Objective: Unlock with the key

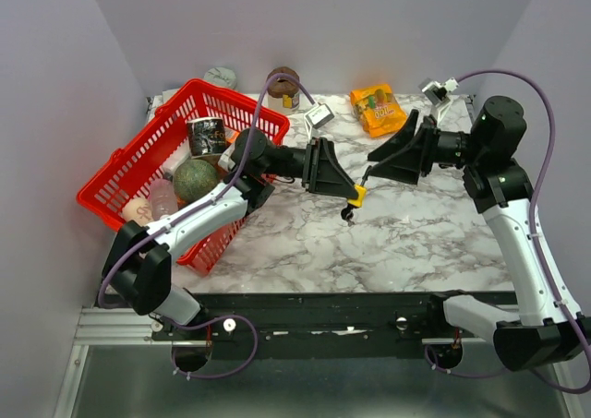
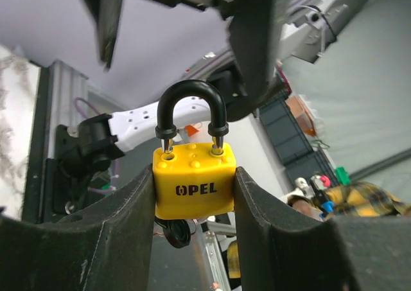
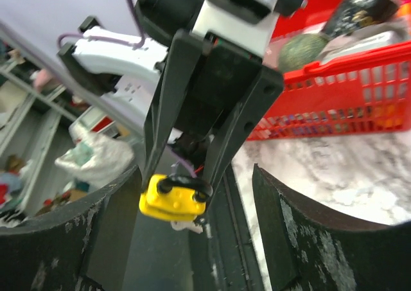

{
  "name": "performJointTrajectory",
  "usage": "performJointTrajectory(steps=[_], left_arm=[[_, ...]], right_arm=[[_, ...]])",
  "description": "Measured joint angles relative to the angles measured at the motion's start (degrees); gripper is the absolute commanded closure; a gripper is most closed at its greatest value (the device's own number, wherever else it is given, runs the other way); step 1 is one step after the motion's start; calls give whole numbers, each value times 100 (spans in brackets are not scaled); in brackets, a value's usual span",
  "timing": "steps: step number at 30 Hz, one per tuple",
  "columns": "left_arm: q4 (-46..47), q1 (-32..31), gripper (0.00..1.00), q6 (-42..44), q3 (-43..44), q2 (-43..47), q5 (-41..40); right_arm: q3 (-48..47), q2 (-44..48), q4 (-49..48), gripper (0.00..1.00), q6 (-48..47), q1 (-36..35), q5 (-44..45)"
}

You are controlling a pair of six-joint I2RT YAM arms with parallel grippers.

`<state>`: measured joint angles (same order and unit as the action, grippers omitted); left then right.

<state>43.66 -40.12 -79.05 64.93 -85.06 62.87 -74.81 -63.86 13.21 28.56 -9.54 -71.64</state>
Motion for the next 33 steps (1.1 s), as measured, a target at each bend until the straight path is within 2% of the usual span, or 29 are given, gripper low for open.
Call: performJointTrajectory(steps=[6,15,19,23,27,33], left_arm=[[909,0,100,-791,-31,-46,168],[1056,2,100,-970,-98,-48,232],[1029,0,100,-859,-98,-48,258],[962,-22,100,-649,-96,-31,295],[387,17,100,-164,-52,120,358],[-1528,181,100,1200,260,450,254]], right_arm=[[415,114,-417,25,450,-125,-428],[470,118,-1067,36,942,-319,-669],[509,118,-1386,50,1128,-437,-715],[616,118,-1499,71,1228,-442,-710],[726,116,-1478,78,1237,-424,-651],[734,120,-1294,89,1054,-422,-352]])
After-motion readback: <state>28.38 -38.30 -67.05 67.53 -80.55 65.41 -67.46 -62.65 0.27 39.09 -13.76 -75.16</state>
